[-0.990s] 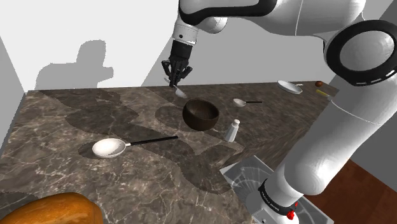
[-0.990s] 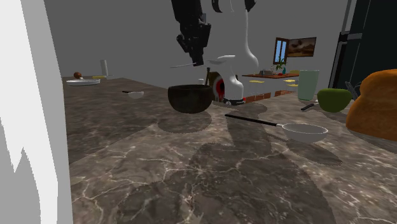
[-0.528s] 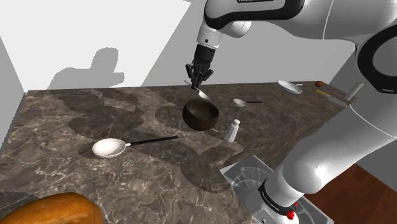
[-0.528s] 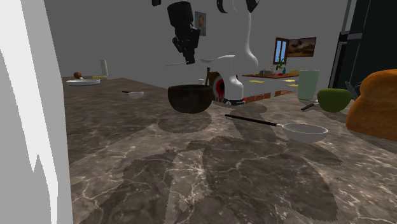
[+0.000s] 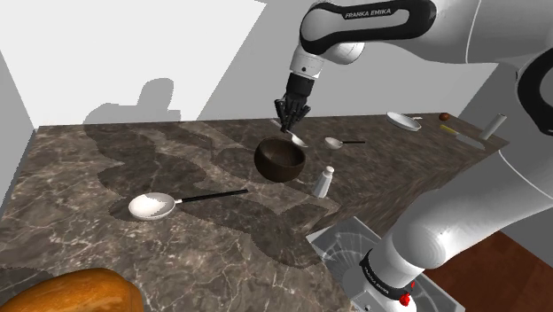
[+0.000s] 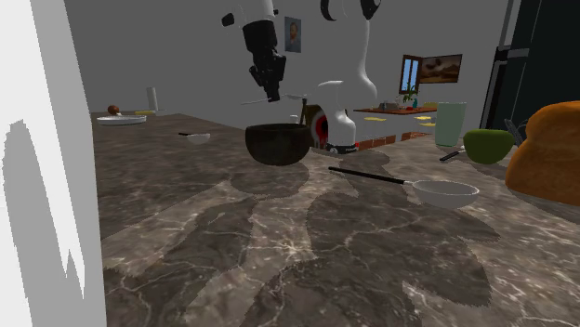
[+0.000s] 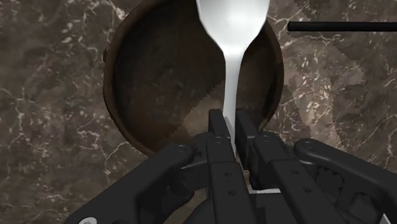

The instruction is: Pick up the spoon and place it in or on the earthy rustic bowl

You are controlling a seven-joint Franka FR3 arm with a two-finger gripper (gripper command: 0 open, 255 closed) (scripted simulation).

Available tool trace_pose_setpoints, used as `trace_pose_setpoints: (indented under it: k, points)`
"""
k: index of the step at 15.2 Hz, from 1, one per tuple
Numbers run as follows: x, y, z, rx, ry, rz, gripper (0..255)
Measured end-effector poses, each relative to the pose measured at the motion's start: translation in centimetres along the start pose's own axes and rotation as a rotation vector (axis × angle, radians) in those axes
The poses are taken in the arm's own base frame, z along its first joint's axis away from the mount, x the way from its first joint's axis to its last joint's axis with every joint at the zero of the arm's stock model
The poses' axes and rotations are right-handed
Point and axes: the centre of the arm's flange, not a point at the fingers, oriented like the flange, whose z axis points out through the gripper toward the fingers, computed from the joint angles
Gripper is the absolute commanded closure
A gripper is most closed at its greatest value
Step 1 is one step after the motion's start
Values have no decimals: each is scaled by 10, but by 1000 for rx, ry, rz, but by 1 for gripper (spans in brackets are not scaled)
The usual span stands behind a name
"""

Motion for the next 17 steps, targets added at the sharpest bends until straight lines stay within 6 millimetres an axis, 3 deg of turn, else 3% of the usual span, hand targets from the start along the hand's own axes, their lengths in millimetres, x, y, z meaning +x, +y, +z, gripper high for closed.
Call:
trace_pose_setpoints:
  k: [10,17]
  points:
    - [7,10,53,0,0,0,255]
    - [8,10,58,0,1,0,255]
